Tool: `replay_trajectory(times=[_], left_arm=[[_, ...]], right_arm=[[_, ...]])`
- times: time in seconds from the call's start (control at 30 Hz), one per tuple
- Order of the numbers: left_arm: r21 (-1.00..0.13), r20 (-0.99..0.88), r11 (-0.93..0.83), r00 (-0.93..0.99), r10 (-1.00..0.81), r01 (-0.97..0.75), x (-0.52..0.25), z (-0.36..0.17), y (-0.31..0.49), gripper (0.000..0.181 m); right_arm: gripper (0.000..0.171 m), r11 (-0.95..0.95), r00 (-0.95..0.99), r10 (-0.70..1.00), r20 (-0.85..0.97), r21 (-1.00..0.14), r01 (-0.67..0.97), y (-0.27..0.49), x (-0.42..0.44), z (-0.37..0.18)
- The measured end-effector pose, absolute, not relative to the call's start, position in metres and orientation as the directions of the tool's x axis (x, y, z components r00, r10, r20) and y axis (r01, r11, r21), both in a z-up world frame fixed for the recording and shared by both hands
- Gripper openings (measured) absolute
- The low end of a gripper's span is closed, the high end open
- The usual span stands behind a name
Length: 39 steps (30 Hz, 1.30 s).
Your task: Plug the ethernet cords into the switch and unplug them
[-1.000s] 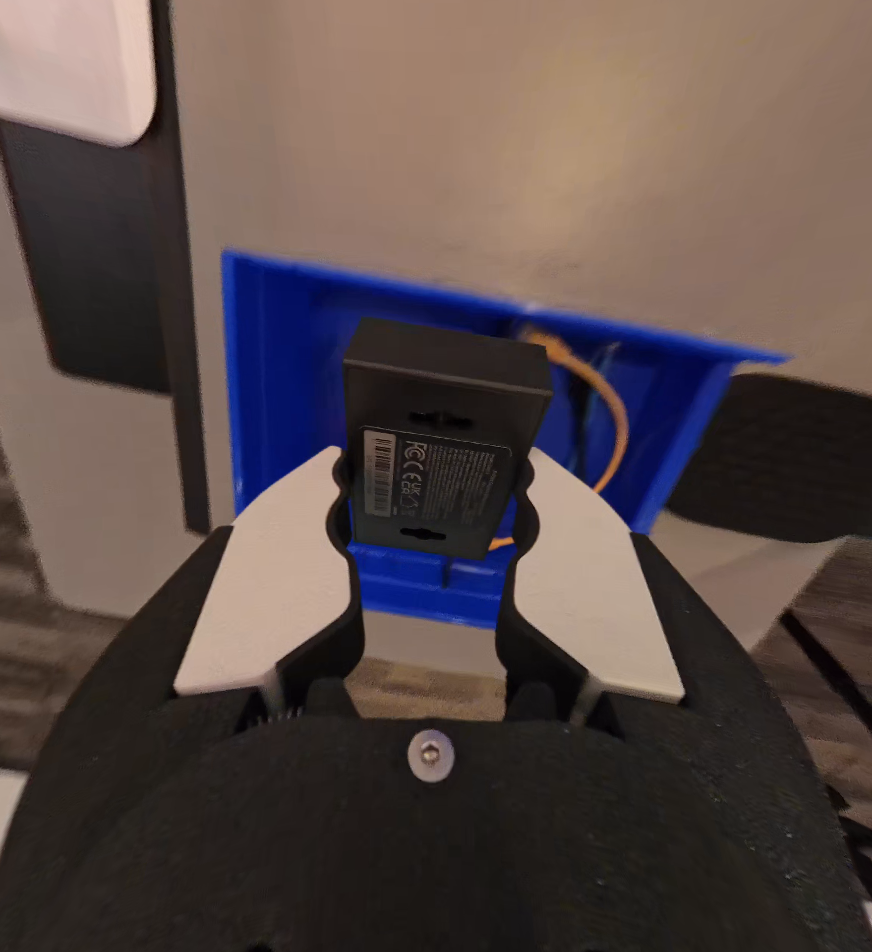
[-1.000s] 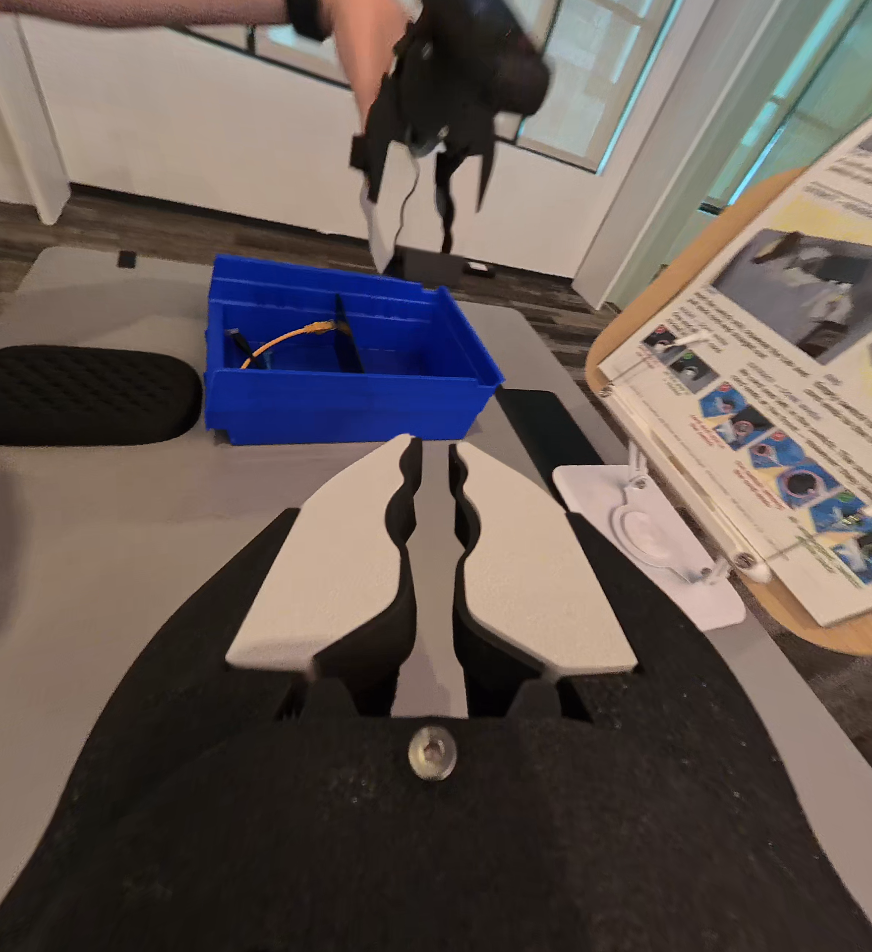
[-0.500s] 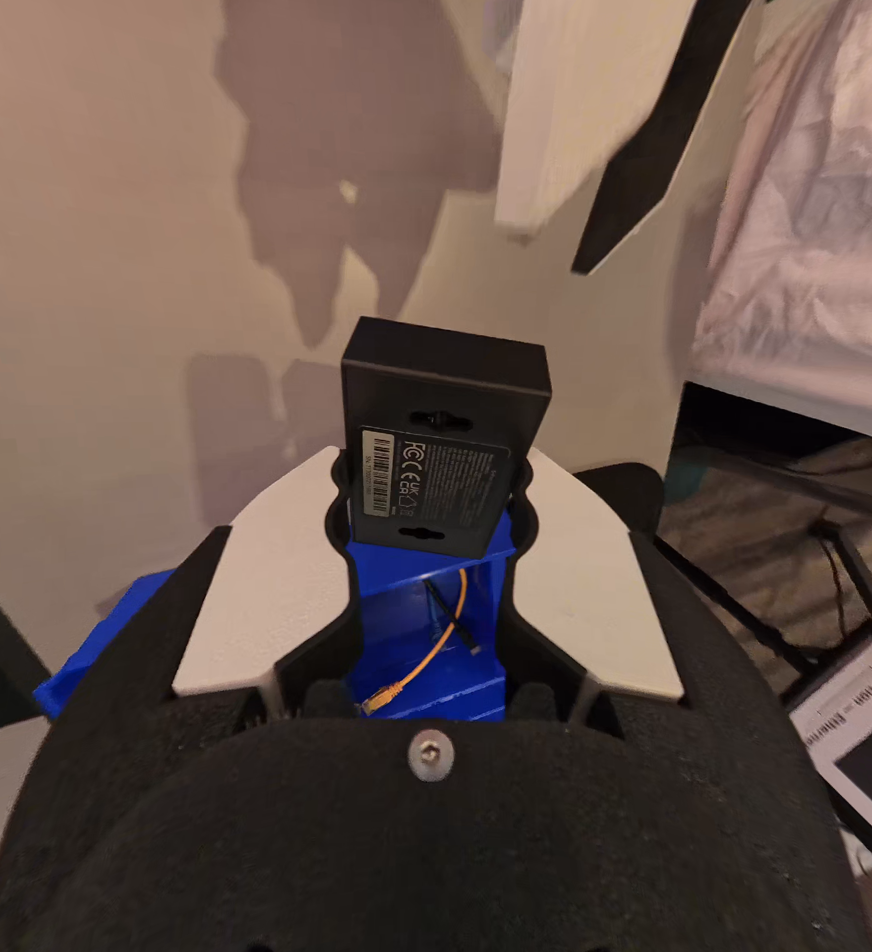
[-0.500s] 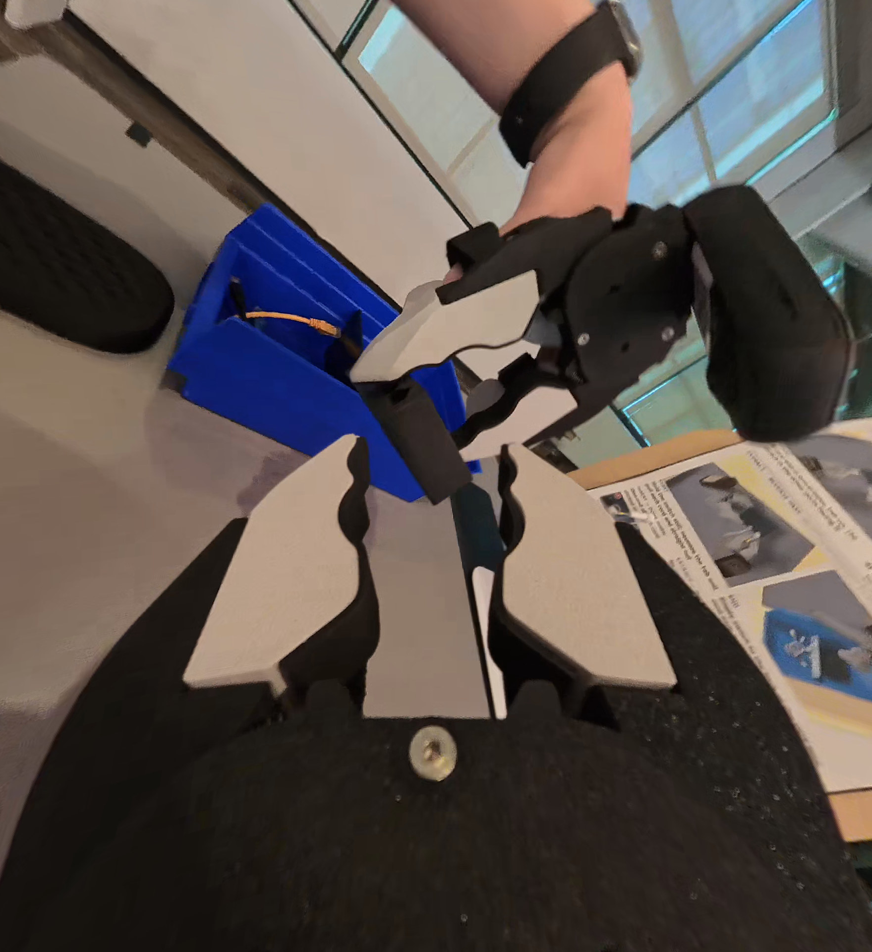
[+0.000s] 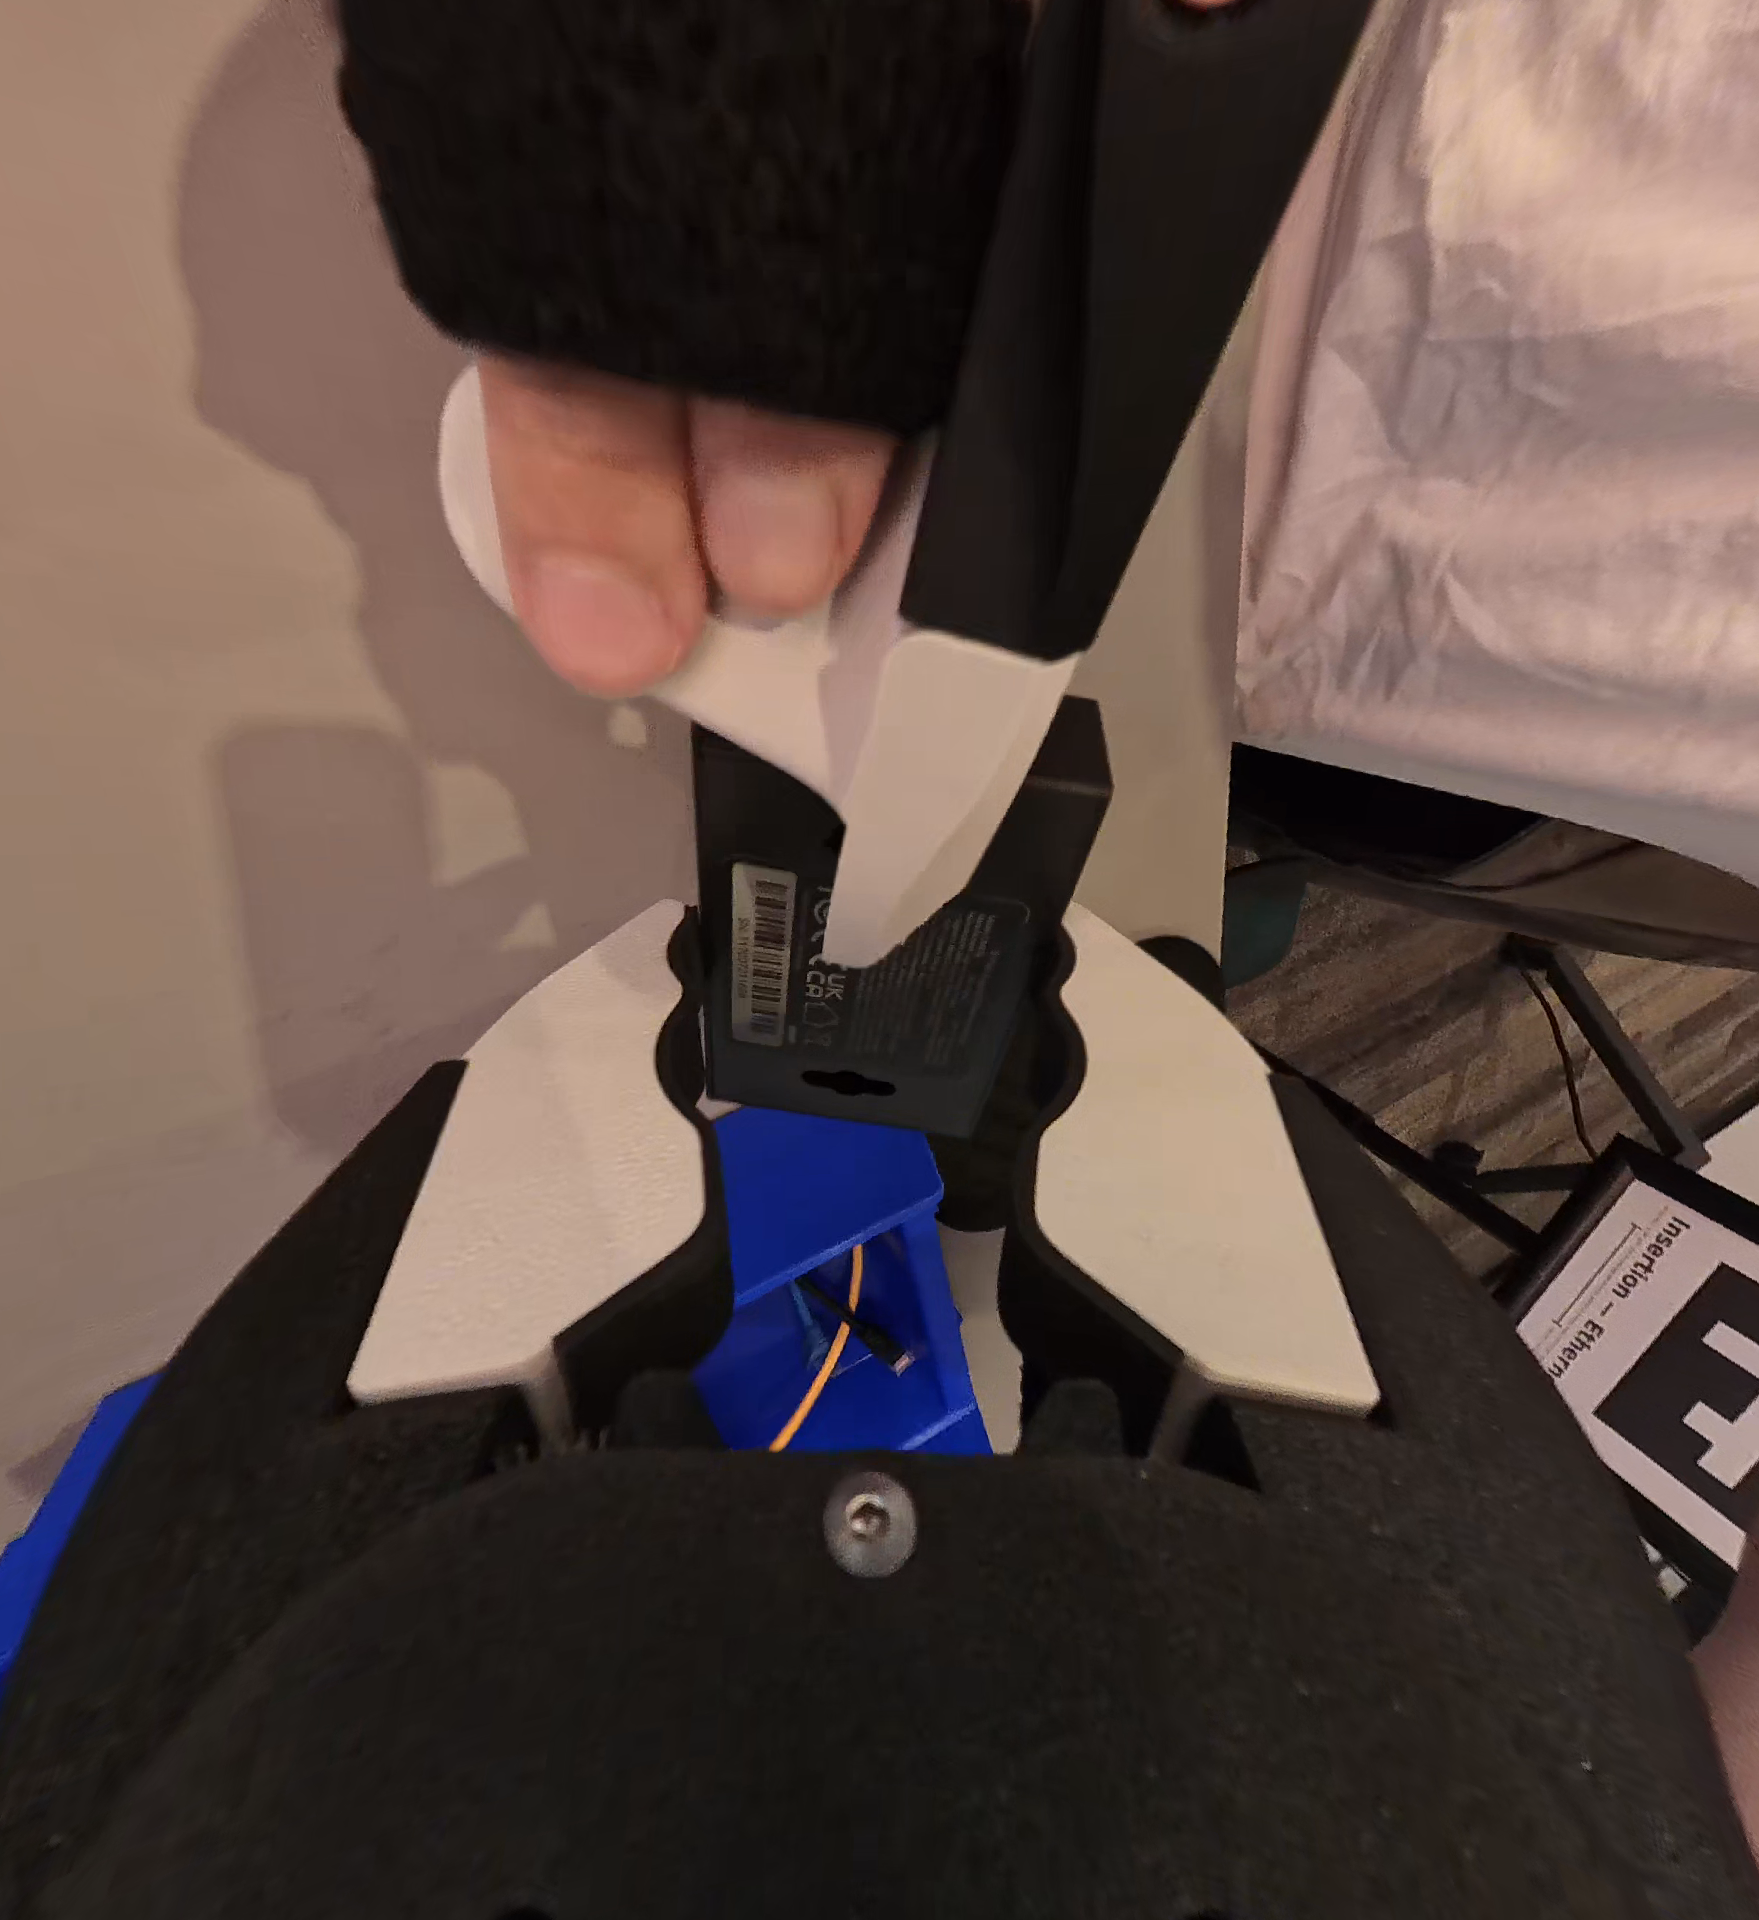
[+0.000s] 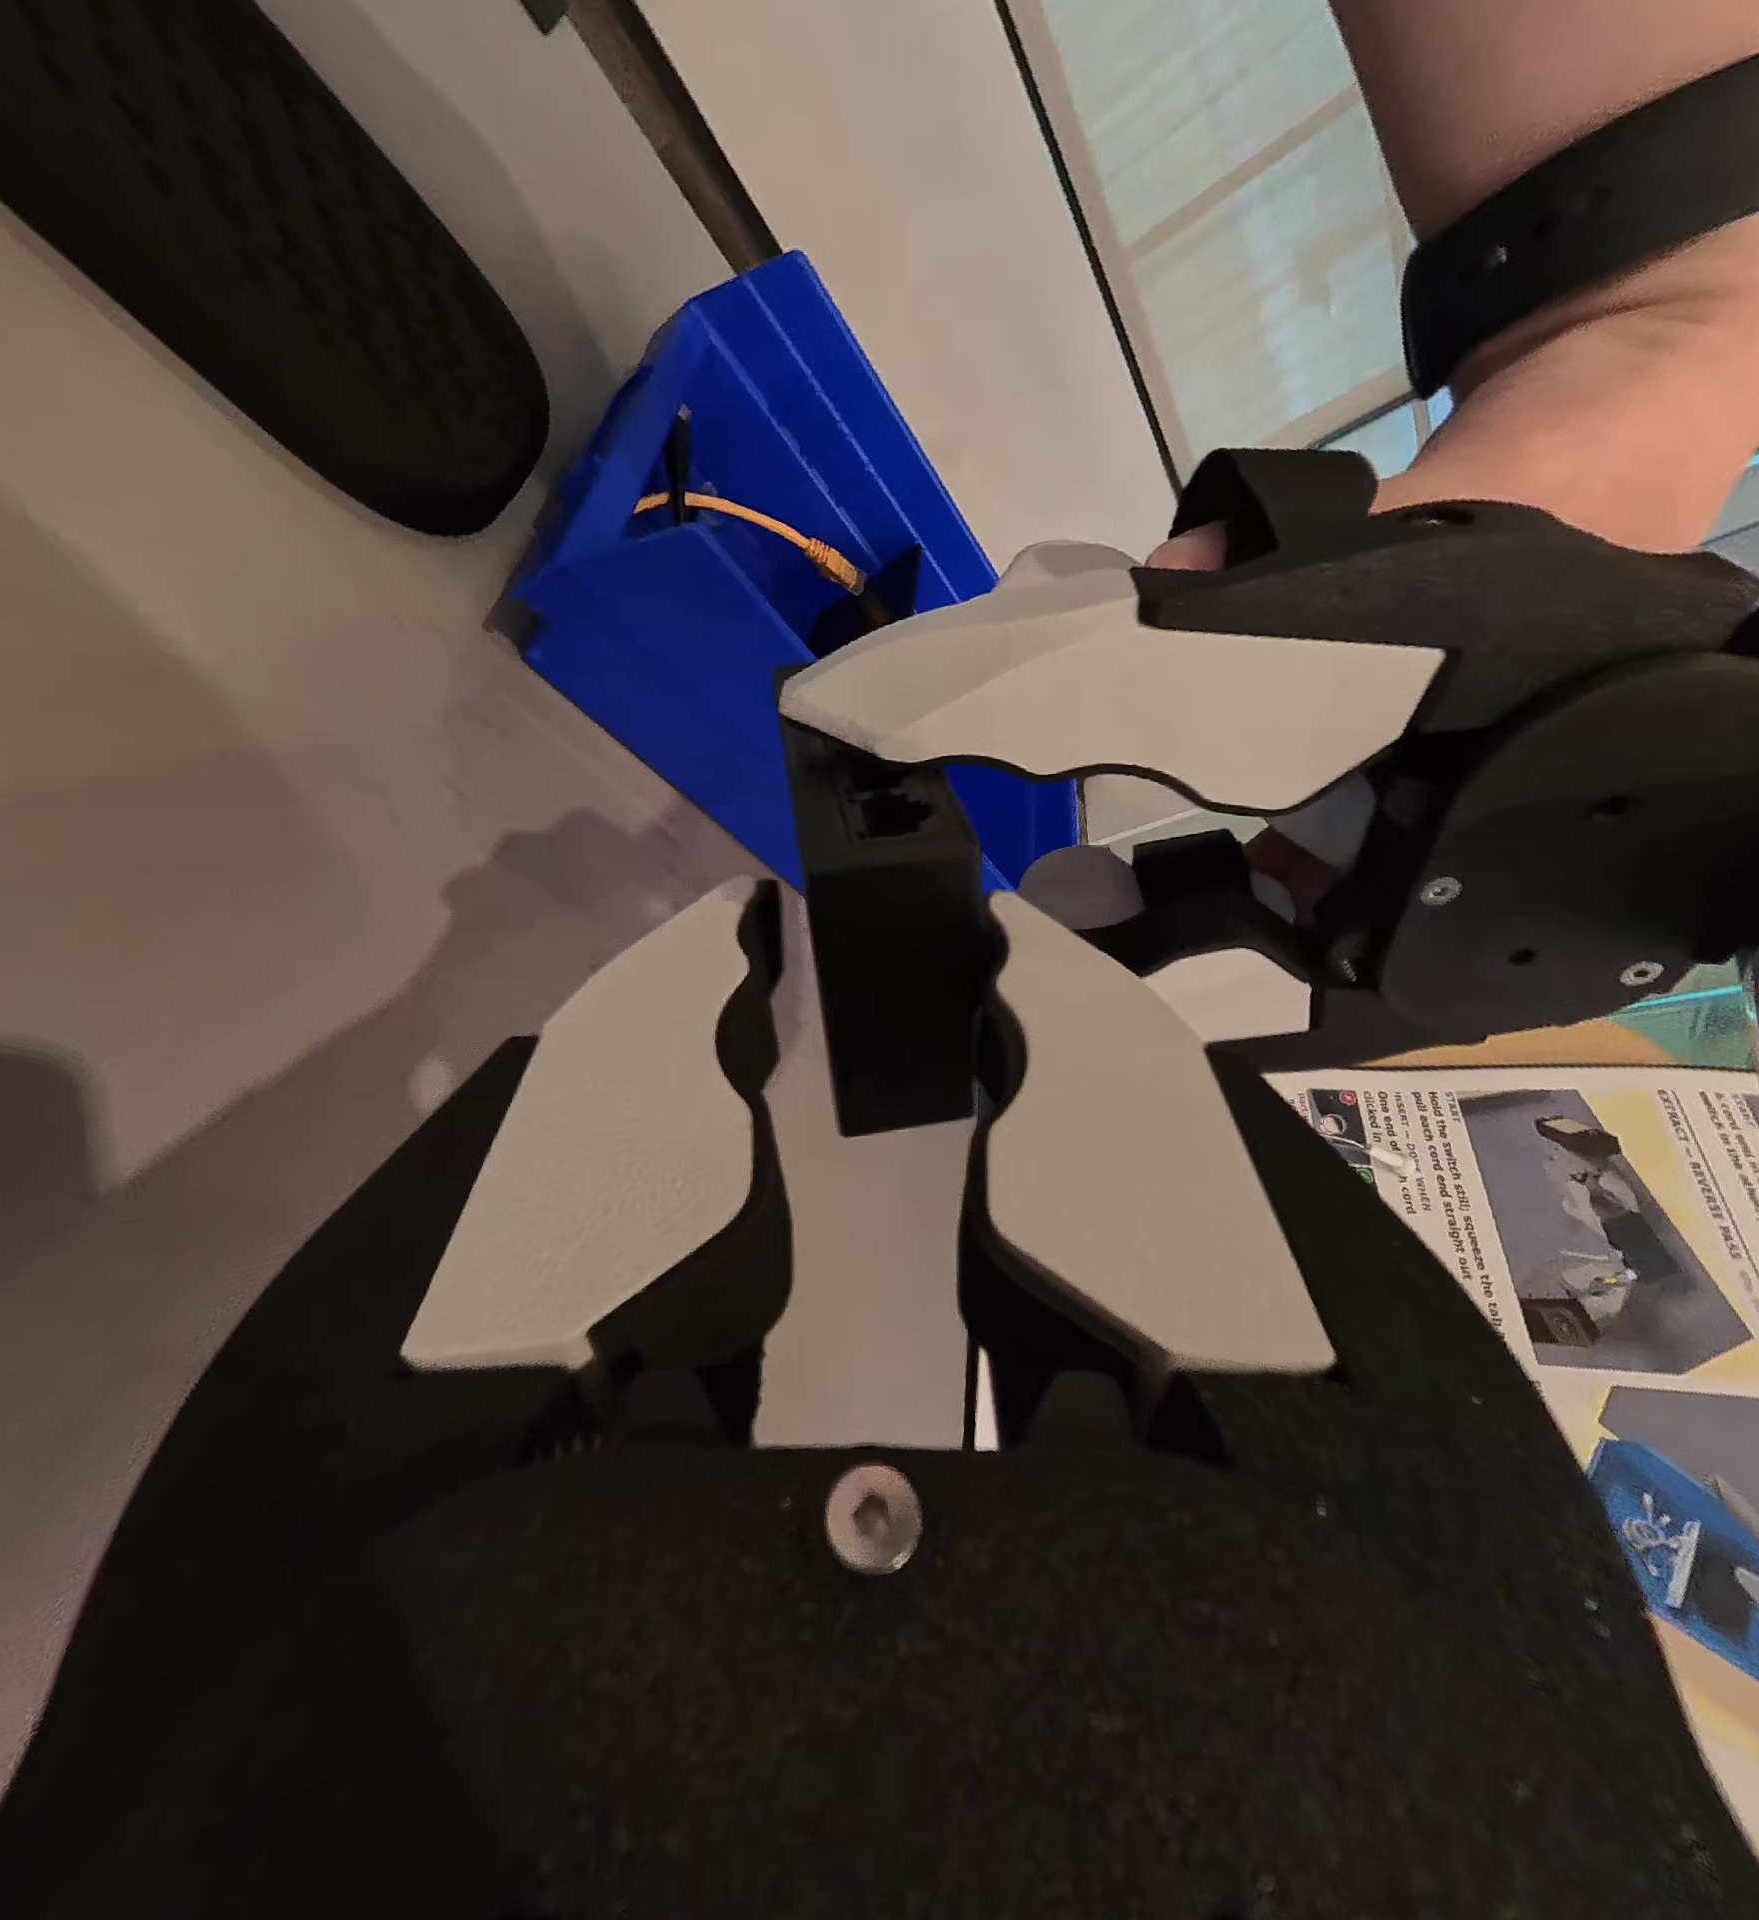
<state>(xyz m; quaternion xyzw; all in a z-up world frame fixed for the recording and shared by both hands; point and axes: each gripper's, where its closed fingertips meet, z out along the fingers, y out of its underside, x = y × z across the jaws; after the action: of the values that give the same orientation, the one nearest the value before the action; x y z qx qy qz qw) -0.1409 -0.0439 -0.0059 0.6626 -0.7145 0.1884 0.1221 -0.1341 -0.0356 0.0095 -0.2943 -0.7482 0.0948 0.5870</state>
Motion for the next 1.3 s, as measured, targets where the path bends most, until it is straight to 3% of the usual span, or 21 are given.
replay_trajectory(times=[0.03,0.23,0.43,0.57,0.67,0.77,1.07,1.2,1.3], left_arm=[[-0.114,0.429,0.053,-0.098,-0.898,-0.992,-0.140,-0.007,-0.046,0.062],[-0.202,0.448,-0.007,-0.086,-0.890,-0.979,-0.134,-0.005,-0.047,0.070],[-0.554,0.317,-0.160,-0.029,-0.948,-0.817,-0.133,0.030,-0.018,0.080],[-0.793,0.223,-0.232,0.085,-0.971,-0.564,-0.137,0.059,0.002,0.082],[-0.901,0.260,-0.282,0.109,-0.959,-0.330,-0.133,0.077,0.001,0.080],[-0.913,0.324,-0.337,0.095,-0.941,-0.232,-0.129,0.077,-0.006,0.079],[-0.891,0.355,-0.370,0.102,-0.929,-0.263,-0.120,0.058,-0.014,0.076],[-0.882,0.323,-0.379,0.228,-0.919,-0.280,-0.144,0.054,-0.003,0.076],[-0.876,0.250,-0.372,0.370,-0.895,-0.309,-0.184,0.051,0.004,0.074]], right_arm=[[0.027,0.814,-0.154,0.545,0.824,-0.476,0.333,-0.036,-0.134,0.007],[0.026,0.836,-0.170,0.502,0.848,-0.424,0.349,-0.036,-0.132,0.006],[0.026,0.857,-0.063,0.409,0.910,-0.360,0.368,-0.018,-0.118,0.025],[0.026,0.855,0.068,0.362,0.930,-0.360,0.373,-0.005,-0.108,0.047],[0.026,0.861,0.119,0.364,0.924,-0.382,0.335,-0.007,-0.105,0.058],[0.026,0.875,0.122,0.360,0.925,-0.380,0.301,-0.015,-0.106,0.061],[0.026,0.871,0.120,0.373,0.920,-0.392,0.295,-0.015,-0.108,0.060],[0.026,0.838,0.087,0.443,0.892,-0.447,0.313,-0.007,-0.106,0.047],[0.026,0.769,0.042,0.509,0.860,-0.477,0.425,0.015,-0.109,0.014]])
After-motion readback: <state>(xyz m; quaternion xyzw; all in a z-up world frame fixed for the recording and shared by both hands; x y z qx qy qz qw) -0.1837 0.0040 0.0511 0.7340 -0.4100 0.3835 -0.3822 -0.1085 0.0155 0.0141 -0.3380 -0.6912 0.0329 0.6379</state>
